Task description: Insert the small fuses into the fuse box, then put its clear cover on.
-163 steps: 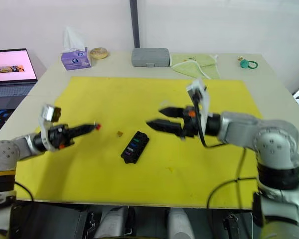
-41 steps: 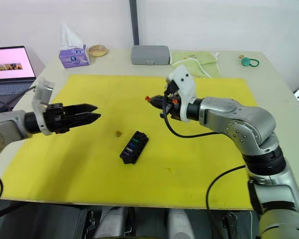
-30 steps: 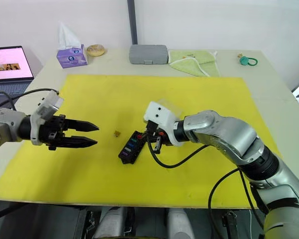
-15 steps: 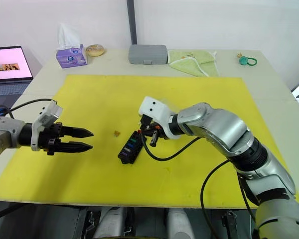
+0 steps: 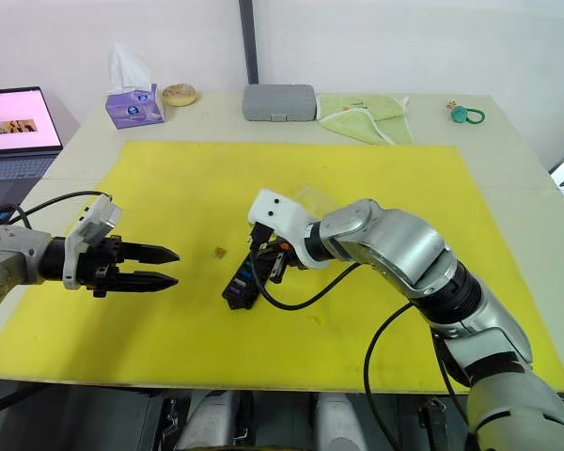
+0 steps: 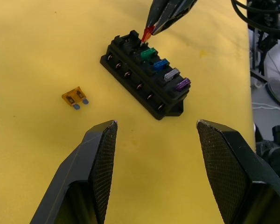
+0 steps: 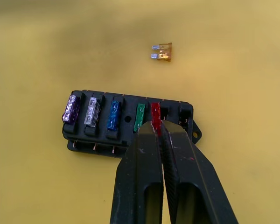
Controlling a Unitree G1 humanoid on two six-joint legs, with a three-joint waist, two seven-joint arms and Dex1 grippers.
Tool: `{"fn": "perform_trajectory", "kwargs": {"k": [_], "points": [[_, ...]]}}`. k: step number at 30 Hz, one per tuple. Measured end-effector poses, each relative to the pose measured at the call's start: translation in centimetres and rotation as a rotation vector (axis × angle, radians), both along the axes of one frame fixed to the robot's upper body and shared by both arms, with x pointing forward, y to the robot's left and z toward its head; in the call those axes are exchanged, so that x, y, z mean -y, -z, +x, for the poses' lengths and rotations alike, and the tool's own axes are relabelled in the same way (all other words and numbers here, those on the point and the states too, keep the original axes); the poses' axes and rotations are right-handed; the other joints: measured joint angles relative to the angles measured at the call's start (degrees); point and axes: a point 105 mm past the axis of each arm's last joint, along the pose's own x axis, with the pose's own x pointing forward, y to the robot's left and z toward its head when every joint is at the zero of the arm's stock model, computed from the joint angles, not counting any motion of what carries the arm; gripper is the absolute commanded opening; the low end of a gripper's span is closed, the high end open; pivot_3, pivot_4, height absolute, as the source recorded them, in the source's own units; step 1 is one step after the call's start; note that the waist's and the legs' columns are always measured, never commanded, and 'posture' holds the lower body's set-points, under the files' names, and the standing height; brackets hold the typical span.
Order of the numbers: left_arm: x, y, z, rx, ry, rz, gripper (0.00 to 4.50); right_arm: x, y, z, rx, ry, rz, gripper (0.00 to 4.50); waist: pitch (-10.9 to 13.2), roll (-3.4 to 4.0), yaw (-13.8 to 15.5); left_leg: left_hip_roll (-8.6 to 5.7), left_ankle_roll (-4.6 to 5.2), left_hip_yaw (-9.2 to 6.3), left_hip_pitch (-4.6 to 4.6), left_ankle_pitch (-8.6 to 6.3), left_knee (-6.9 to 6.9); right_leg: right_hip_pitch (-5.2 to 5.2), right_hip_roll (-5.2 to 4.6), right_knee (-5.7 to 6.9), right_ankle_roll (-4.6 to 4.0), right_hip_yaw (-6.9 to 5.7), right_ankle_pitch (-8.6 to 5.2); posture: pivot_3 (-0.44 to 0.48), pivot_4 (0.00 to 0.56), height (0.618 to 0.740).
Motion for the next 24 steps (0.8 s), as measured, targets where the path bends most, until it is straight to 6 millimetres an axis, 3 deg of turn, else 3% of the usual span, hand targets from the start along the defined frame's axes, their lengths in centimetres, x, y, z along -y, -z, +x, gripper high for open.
{"fn": "perform_trajectory", "kwargs": {"k": [24], "points": [[0.32, 0.07, 0.13, 0.001, -0.015, -0.009, 2.84, -0.03, 0.78, 0.39, -0.018, 0.039, -0.005, 0.00, 0.0, 0.00, 0.0, -0.01, 0.00, -0.01, 0.02, 0.00, 0.06, 0.00, 0.03, 0.13, 0.01, 0.00, 0.01, 0.000, 0.150, 0.737]]}}
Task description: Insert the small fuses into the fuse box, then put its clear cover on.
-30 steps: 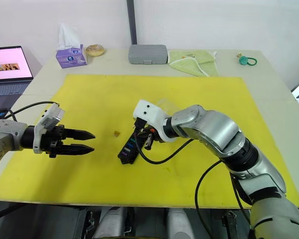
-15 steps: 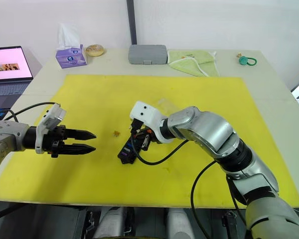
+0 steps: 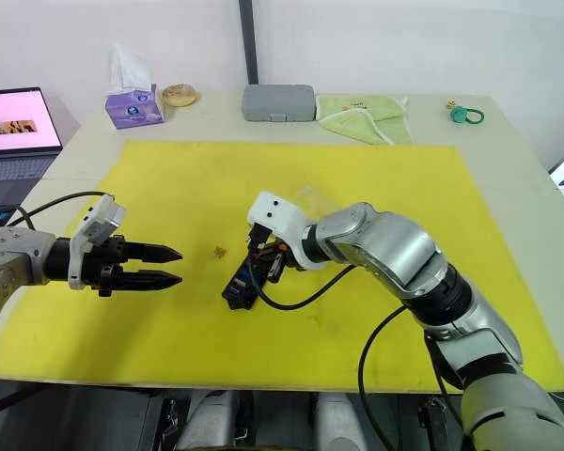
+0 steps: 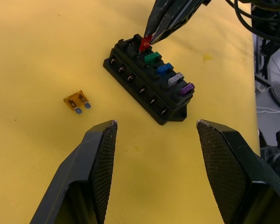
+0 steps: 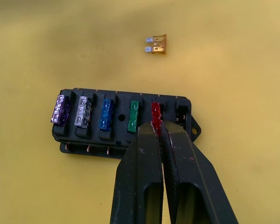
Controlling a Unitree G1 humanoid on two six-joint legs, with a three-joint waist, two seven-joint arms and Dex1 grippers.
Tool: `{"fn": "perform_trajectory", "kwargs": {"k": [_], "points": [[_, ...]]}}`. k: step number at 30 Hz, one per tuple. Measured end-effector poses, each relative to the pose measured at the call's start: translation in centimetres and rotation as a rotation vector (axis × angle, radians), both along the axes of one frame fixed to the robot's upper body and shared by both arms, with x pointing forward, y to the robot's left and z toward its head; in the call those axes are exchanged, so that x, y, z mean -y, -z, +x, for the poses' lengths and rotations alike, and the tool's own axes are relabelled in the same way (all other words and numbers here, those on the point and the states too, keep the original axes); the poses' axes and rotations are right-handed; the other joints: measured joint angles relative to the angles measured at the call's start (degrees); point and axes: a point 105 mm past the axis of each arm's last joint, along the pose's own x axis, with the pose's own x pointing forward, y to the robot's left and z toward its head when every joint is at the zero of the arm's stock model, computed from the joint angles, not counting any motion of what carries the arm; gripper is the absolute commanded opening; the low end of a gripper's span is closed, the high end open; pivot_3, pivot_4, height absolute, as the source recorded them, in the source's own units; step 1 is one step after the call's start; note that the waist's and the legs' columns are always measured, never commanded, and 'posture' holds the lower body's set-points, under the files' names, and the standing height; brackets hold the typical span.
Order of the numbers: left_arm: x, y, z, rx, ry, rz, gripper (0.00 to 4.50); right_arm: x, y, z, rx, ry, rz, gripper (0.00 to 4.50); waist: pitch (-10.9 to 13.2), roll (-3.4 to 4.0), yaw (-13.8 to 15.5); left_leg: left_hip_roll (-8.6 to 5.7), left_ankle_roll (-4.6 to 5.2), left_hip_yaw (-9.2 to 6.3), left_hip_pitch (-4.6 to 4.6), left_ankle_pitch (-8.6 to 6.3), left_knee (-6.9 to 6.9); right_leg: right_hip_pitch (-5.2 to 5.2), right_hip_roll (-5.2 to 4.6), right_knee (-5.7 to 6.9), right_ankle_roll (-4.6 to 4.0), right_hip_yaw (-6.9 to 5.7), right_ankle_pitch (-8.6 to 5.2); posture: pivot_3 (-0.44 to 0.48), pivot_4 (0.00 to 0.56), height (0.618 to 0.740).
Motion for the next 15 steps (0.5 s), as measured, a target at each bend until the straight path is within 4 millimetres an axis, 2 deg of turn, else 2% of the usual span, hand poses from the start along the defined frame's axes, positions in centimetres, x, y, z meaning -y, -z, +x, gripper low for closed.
{"fn": "perform_trajectory", "kwargs": {"k": [15], "points": [[0.11, 0.00, 0.05, 0.004, -0.003, -0.003, 2.84, 0.03, 0.24, 0.13, 0.010, 0.008, -0.007, 0.00, 0.0, 0.00, 0.0, 0.00, 0.00, 0.00, 0.01, 0.00, 0.03, 0.00, 0.01, 0.03, 0.00, 0.00, 0.00, 0.000, 0.150, 0.737]]}}
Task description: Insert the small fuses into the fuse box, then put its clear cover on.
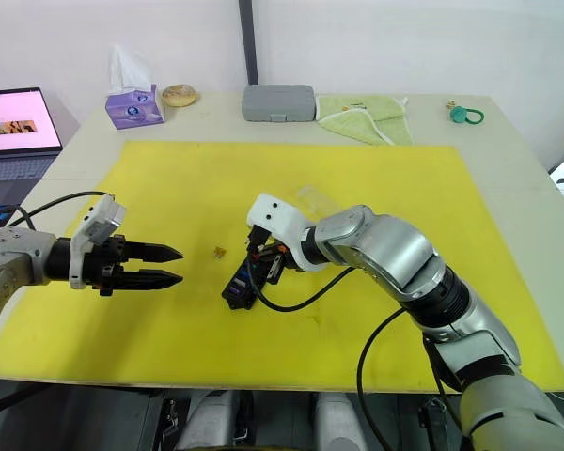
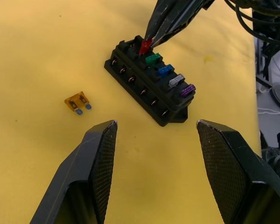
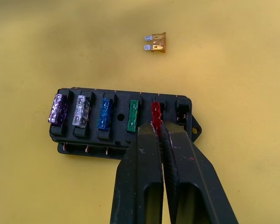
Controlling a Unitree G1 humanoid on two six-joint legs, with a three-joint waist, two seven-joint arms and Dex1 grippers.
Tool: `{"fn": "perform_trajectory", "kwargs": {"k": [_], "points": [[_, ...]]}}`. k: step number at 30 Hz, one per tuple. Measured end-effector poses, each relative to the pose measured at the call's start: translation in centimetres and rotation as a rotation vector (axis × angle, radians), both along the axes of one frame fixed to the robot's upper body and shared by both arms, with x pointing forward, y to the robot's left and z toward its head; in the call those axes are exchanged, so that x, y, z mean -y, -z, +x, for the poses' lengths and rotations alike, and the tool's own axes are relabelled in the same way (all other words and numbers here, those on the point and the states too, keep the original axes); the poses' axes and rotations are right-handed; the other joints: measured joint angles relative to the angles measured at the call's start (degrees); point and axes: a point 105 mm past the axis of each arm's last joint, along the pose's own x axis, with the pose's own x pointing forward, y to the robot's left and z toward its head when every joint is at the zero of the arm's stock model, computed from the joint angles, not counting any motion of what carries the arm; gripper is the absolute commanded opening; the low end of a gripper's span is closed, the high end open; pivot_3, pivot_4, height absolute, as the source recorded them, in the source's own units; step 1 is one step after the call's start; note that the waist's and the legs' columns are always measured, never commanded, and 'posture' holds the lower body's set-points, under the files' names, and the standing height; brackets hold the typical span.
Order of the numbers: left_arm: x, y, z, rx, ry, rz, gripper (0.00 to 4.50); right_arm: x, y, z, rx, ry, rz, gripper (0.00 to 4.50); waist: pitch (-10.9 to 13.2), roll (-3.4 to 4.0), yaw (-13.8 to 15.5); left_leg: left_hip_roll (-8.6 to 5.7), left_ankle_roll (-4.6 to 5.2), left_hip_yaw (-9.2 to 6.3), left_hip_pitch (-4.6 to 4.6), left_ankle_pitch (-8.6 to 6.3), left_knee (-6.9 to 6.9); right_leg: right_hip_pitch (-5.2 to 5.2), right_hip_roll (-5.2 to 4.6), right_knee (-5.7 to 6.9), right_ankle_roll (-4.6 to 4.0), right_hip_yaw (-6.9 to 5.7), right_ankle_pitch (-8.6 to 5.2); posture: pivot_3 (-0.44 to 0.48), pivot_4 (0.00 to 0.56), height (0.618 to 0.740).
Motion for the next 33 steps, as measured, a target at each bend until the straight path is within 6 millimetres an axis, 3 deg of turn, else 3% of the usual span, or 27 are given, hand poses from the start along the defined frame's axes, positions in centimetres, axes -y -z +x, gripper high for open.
{"fn": "perform_trajectory", "kwargs": {"k": [26, 29, 32, 33], "points": [[0.24, 0.32, 0.05, -0.006, -0.016, -0.010, 2.84, -0.34, 0.17, -0.03, 0.007, -0.013, -0.028, 0.00, 0.0, -0.01, -0.2, 0.01, 0.00, -0.01, 0.06, 0.00, 0.05, 0.02, 0.04, 0.12, 0.00, 0.01, 0.00, 0.000, 0.150, 0.737], [0.25, 0.33, 0.08, -0.005, -0.018, -0.011, 2.93, -0.27, 0.36, -0.10, -0.007, -0.006, -0.034, 1.01, 0.0, -0.01, -0.1, 0.01, 0.00, -0.01, 0.06, 0.00, 0.05, 0.02, 0.04, 0.13, 0.00, 0.01, 0.00, 0.000, 0.150, 0.737], [0.29, 0.37, 0.11, -0.006, -0.020, -0.014, 2.93, -0.10, 0.19, 0.01, -0.009, 0.007, -0.030, 2.47, -0.1, -0.02, -0.1, 0.01, 0.00, -0.01, 0.05, 0.00, 0.06, 0.02, 0.04, 0.13, 0.00, 0.01, 0.00, 0.000, 0.150, 0.737], [0.30, 0.37, 0.12, -0.006, -0.019, -0.015, 2.93, 0.00, 0.15, 0.04, -0.013, 0.013, -0.030, 2.47, -0.1, -0.02, -0.1, 0.01, 0.00, -0.01, 0.05, 0.00, 0.06, 0.02, 0.04, 0.13, 0.00, 0.01, 0.00, 0.000, 0.150, 0.737]]}}
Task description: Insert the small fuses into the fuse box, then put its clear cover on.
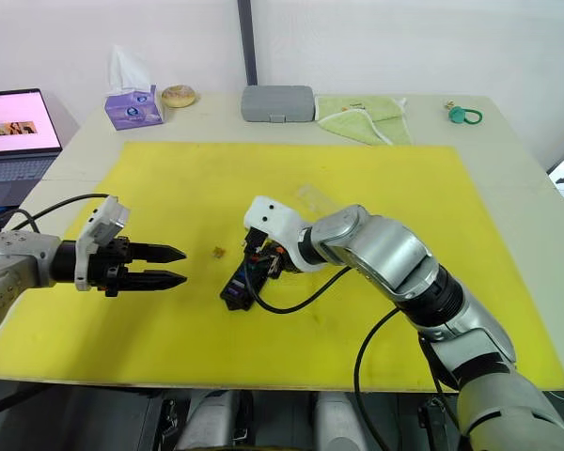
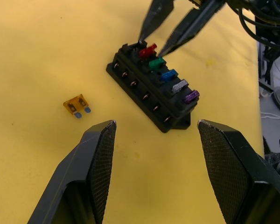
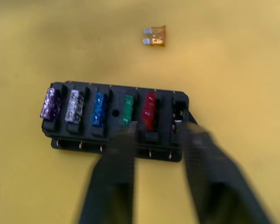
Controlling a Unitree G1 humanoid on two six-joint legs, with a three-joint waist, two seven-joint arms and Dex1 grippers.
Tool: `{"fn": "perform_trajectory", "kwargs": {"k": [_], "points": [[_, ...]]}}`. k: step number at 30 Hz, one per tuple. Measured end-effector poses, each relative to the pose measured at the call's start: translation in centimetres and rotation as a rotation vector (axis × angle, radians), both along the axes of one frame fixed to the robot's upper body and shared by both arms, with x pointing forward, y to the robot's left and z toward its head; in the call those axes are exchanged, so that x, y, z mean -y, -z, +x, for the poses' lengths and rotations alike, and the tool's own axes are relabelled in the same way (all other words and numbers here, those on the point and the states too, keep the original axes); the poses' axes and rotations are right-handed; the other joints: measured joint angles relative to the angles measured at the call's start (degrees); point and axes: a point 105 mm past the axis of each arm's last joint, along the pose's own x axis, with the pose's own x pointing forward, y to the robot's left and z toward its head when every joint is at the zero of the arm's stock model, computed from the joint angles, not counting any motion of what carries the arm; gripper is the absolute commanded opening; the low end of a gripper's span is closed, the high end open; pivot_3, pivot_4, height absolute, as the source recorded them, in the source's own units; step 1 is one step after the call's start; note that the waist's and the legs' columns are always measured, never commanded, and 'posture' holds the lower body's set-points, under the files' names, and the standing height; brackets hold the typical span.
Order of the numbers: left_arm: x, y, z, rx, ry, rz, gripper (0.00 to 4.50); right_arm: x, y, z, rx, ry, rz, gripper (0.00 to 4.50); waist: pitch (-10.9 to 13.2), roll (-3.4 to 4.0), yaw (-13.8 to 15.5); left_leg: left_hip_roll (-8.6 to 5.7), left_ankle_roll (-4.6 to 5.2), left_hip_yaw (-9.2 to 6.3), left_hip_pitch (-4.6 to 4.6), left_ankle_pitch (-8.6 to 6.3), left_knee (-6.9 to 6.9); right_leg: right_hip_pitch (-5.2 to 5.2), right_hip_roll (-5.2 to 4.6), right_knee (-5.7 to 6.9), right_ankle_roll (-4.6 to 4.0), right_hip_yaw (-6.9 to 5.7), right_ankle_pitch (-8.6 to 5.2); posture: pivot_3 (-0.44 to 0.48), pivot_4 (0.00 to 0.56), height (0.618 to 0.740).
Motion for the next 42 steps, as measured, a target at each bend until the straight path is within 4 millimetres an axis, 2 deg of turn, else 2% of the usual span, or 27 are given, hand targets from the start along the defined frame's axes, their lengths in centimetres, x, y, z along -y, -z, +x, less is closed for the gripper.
{"fn": "perform_trajectory", "kwargs": {"k": [9, 17, 20, 23, 24, 27, 31, 42], "points": [[-0.2, 0.1, 0.1, -0.005, -0.010, -0.002, 2.93, 0.1, -0.7, -0.3, -0.021, 0.003, 0.039, 2.47, 0.0, 0.00, 0.1, 0.00, 0.00, 0.00, 0.00, 0.00, 0.00, 0.00, 0.00, 0.00, 0.00, 0.00, 0.00, 0.000, 0.150, 0.737], [-0.6, 0.3, 0.3, -0.017, -0.021, -0.007, 2.93, 1.2, -1.1, -0.9, -0.035, -0.012, 0.067, 2.47, 0.0, 0.00, 0.0, 0.00, 0.00, 0.00, 0.00, 0.00, 0.01, 0.00, 0.01, 0.00, 0.00, 0.00, 0.00, 0.000, 0.150, 0.737], [-1.0, 0.1, 0.4, -0.016, -0.023, 0.001, 2.93, 0.8, -2.0, -0.5, 0.025, -0.018, 0.151, 1.63, 0.0, 0.00, -0.1, 0.00, 0.00, 0.00, 0.00, 0.00, 0.01, 0.00, 0.02, 0.01, 0.00, 0.01, 0.00, 0.000, 0.150, 0.737], [-1.7, -0.2, 0.6, -0.008, -0.025, 0.020, 2.93, 0.1, -3.2, -0.1, 0.100, -0.030, 0.227, 0.26, 0.0, 0.00, 0.0, 0.00, 0.00, 0.02, 0.00, 0.00, 0.01, -0.01, 0.04, 0.01, 0.00, -0.01, 0.00, 0.000, 0.150, 0.737], [-2.0, -0.3, 0.7, -0.001, -0.029, 0.032, 2.93, -0.1, -3.3, -0.1, 0.110, -0.032, 0.244, 0.07, 0.0, 0.00, 0.0, 0.00, 0.00, 0.03, 0.00, 0.00, 0.01, -0.01, 0.04, 0.01, 0.00, -0.01, 0.00, 0.000, 0.150, 0.737], [-2.6, -0.6, 0.8, 0.001, -0.031, 0.045, 2.93, -0.3, -2.8, -0.3, 0.123, -0.033, 0.275, 0.07, 0.0, -0.02, 0.1, -0.01, 0.00, 0.09, -0.01, 0.00, 0.01, 0.00, 0.03, 0.00, 0.00, -0.01, 0.00, 0.000, 0.150, 0.737], [-2.7, -0.7, 0.7, -0.003, -0.019, 0.052, 2.93, -0.5, -0.6, -0.6, 0.100, -0.024, 0.257, 0.07, 0.0, -0.02, 0.2, -0.01, 0.00, 0.11, -0.02, 0.00, 0.03, 0.00, 0.02, 0.01, 0.00, -0.01, 0.00, 0.000, 0.150, 0.737], [-2.5, -0.6, 0.8, 0.001, -0.018, 0.047, 2.93, -0.5, 0.4, -0.5, 0.129, -0.006, 0.233, 0.07, 0.0, -0.02, 0.1, 0.00, -0.01, 0.09, -0.01, 0.00, 0.04, 0.00, 0.05, 0.04, 0.00, -0.01, 0.00, 0.000, 0.150, 0.737]]}}
